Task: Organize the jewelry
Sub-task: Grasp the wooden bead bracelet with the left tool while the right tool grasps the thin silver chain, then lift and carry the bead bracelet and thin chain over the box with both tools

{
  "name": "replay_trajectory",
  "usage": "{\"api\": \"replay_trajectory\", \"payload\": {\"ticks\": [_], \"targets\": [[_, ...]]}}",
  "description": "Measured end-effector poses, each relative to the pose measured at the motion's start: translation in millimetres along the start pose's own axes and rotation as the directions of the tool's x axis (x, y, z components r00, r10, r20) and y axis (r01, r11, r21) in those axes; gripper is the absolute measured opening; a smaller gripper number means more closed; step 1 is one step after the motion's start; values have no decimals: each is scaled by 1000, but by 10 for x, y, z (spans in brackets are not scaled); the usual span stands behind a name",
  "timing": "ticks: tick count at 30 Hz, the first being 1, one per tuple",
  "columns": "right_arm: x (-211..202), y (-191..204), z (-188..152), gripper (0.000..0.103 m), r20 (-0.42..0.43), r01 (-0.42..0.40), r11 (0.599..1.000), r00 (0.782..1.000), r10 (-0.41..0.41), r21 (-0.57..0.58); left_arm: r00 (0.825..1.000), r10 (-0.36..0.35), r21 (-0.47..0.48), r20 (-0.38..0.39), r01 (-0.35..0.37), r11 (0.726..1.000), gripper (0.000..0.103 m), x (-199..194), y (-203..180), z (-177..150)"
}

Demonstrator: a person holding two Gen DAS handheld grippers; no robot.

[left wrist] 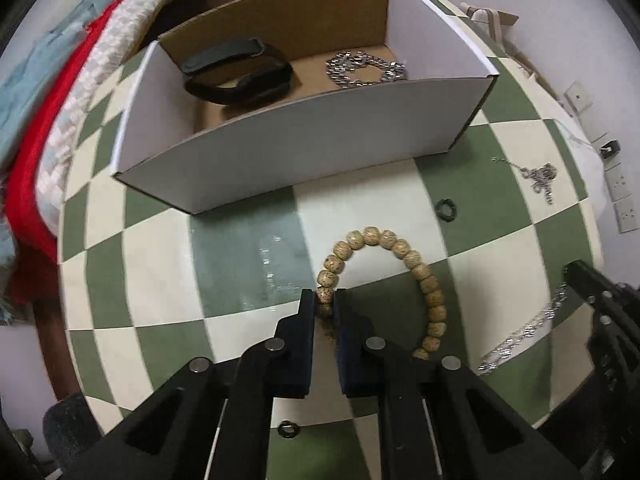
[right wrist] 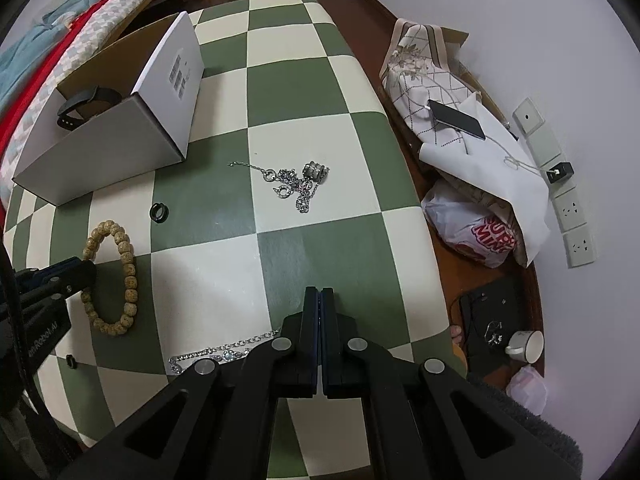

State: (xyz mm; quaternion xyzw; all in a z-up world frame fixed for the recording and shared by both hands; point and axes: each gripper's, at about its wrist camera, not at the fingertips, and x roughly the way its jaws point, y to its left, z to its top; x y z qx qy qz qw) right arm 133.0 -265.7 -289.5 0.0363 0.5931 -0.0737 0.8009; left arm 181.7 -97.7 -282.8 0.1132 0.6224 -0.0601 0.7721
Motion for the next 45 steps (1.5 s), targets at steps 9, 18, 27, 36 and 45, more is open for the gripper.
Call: {"api": "replay_trajectory", "payload": {"ticks": [9,18,27,36,45], "targets": [[-302,49,-37,0,74,-51,999,996,50,15,994,49,-47,95,-45,998,7,-310,209,-217],[-865,193,52,0,170,-147,989,975,145,-5,983,21,-63,183,-10,998,7,-804,403,-209],[-1147,184,300,0,148,-266,964,954,263,3,970,-8,-106,244,35,994,6,-1111,568,-71],[5,-414,-104,57,-95,-228,938,961,260,259,982,-20,-102,188,40,994,7,-875,499,-157],[-60,262,-288,6,-3,-14,1000,1000,14,-14,987,-19,-97,159,35,995,6,-739,423,-223]]}}
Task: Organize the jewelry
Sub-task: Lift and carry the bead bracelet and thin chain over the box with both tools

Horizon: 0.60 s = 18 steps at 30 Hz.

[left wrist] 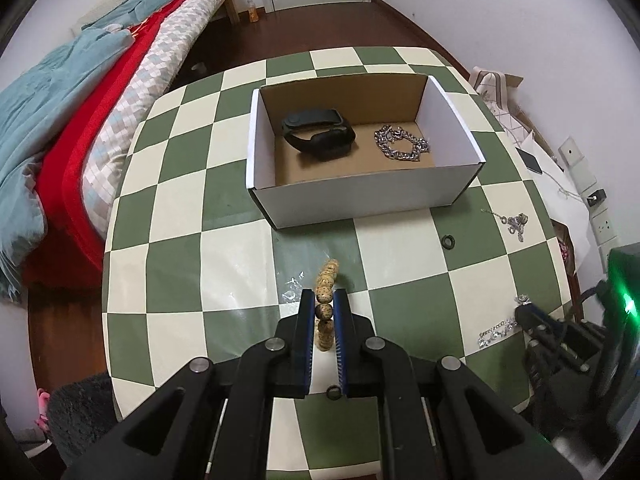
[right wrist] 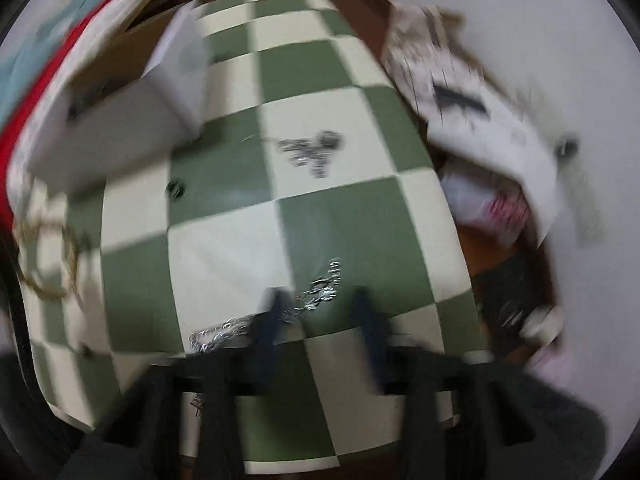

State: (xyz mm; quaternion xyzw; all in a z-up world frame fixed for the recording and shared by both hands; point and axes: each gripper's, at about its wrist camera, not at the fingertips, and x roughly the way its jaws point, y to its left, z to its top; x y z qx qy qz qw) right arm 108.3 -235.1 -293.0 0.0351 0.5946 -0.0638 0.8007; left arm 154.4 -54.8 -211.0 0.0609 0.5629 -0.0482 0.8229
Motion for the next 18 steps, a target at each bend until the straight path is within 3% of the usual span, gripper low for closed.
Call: {"api": "replay_trajectory", "payload": {"ticks": [4,10,18], "targets": [[-66,48,-54,5,31,-51,998,998,50,29,1000,-6,0,5,6,1000,6,-48,3,3],[-605,-59,17,4,148,-145,987,980,133,73,999,-22,-14,42,23,1000,6,-216,54,82],[-1230,28,501,4,261,-174,985,951,169,-2,993,-22,-44,118,27,999,7,-505,137,339]]}}
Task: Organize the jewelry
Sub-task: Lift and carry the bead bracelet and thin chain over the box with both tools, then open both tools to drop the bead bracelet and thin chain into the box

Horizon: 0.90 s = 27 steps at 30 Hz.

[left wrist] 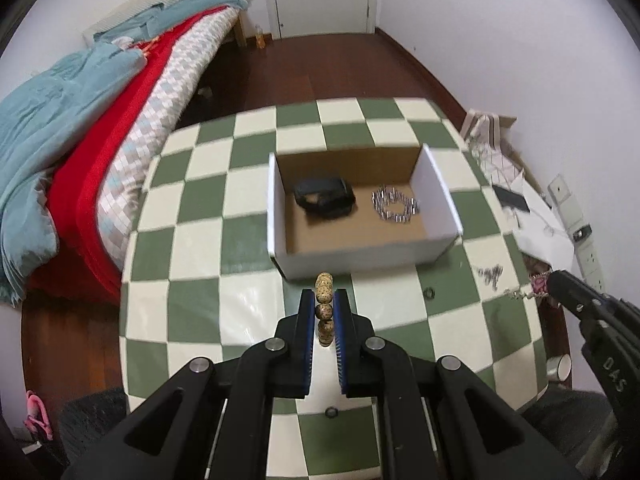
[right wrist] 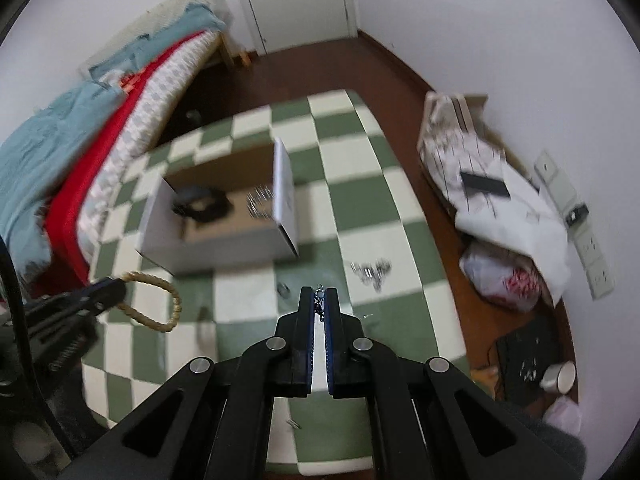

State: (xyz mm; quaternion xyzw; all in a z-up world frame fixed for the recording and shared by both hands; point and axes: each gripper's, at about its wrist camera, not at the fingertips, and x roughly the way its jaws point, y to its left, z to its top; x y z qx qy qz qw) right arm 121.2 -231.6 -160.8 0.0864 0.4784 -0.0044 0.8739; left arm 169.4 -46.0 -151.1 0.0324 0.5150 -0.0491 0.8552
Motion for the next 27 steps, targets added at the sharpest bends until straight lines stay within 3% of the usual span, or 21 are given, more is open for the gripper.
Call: {"api": "replay_trajectory", "payload": {"ticks": [6,11,19,27], "targets": [[-224,264,478,4,79,-23,998,997,28,-54,999,4,-24,53,-2,1000,6,-120,77,329],[-169,469,802,4,88,-63,995,994,70,-81,998,-11,-45,67,14,999,6,-100,170,579],[357,650,1005,4,-34,-142,985,990,140,-93,998,-60,-93,-21,58,994,7,289,337,860],[965,670,996,5,-204,-188,979,964,170,-76,983,-129,-170,-132,106,980,10,727,476,927]]}}
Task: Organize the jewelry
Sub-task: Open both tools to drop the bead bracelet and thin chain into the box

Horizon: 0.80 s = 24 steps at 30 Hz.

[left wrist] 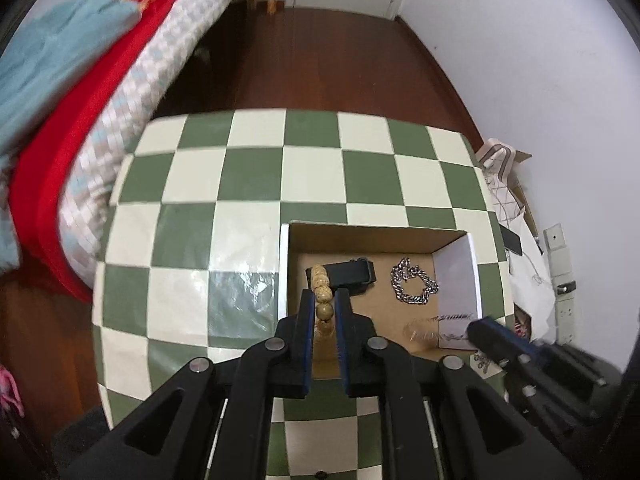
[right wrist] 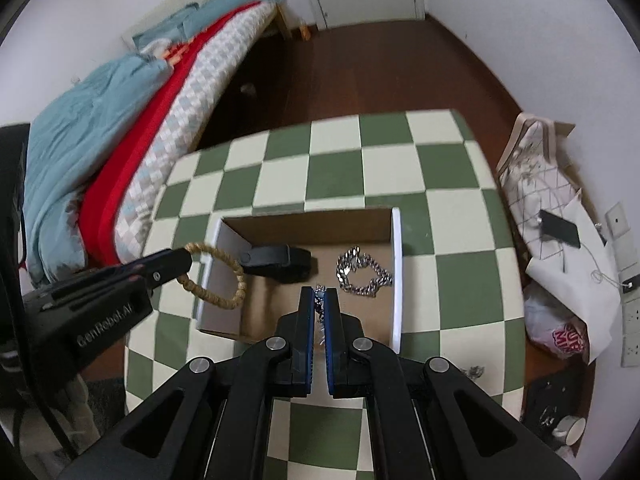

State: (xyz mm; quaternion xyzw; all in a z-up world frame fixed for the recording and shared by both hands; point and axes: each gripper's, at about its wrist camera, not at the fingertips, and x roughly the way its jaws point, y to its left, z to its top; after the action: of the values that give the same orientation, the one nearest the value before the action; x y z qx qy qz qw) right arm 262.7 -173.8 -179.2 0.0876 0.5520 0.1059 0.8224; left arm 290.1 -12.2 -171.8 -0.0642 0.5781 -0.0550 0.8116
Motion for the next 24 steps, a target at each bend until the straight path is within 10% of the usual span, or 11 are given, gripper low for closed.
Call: {"api": "replay_trajectory", "payload": {"ticks": [2,4,6,7,13,24], "targets": [[109,-17,12,6,-43,4,1000,999,-4,5,1000,-25,-22,-9,24,999,13,25,37,22],[185,-36,13,17,-75,27,1000,997,-27,1,1000,7,-29,-1,-7,1000,43,6,63,43],[176,-37,14,55,-69,76,997,995,-77,-14,998,48,-34,29,-47,998,99,-49,98,57],[165,-38,7,79,-63,102,995,993,-103,-21,997,58,-38,51,-56,998,99,-95,122,51],[133,-30,-26,99,-51,252,967,966,-254,-43,976,191,-9,107,-192,981,103,-183,187,-10],[26,63,-189,103,-9,324,944,946,-325,-58,948,275,-3,161,-279,960,103,-243,287,-330]]}}
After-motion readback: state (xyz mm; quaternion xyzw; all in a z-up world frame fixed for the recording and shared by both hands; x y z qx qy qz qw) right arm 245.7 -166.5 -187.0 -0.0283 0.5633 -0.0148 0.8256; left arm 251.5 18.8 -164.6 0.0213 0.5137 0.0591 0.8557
